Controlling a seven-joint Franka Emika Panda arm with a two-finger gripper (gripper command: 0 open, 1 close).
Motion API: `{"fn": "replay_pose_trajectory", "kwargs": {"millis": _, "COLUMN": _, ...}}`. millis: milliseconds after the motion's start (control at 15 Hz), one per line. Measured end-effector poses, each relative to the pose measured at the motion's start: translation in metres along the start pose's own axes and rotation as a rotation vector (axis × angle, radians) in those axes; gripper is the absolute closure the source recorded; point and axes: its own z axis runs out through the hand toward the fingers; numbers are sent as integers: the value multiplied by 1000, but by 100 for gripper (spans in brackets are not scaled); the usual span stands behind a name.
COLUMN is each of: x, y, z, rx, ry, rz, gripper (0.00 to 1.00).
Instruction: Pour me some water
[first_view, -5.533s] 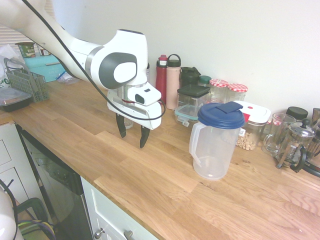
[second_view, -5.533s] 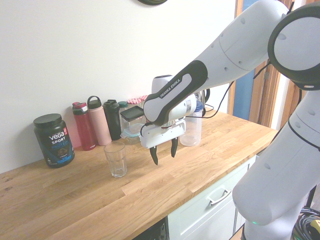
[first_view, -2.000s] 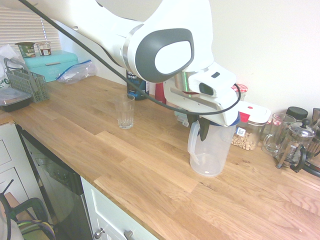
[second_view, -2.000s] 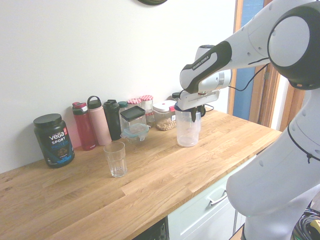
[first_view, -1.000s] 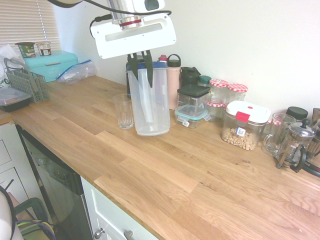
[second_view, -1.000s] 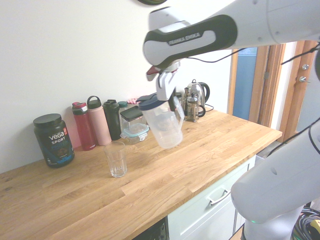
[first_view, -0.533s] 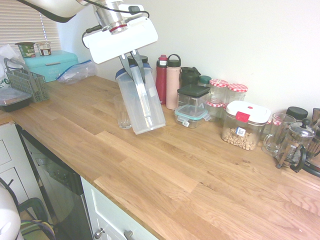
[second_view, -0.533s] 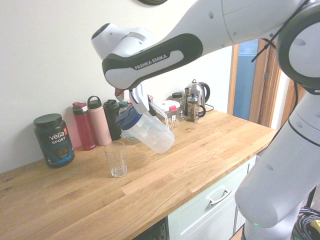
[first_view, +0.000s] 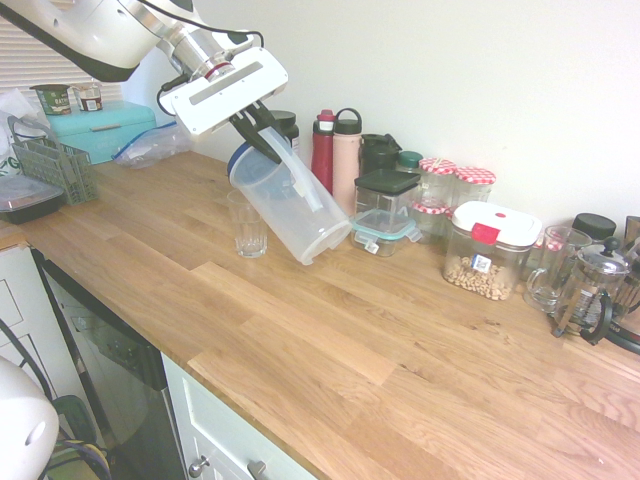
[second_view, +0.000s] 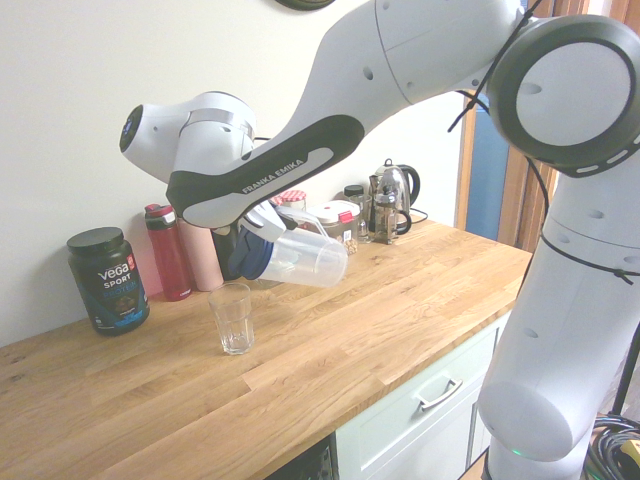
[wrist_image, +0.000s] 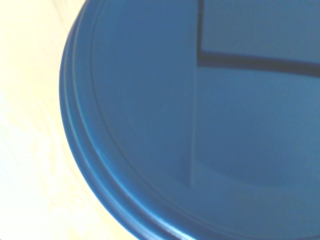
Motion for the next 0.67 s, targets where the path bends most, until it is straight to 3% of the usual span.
{"fn": "replay_pose_trajectory", "kwargs": {"millis": 667, "x": 38, "y": -18, "z": 1, "rx": -82, "ry": -35, "rz": -67, "gripper": 100}}
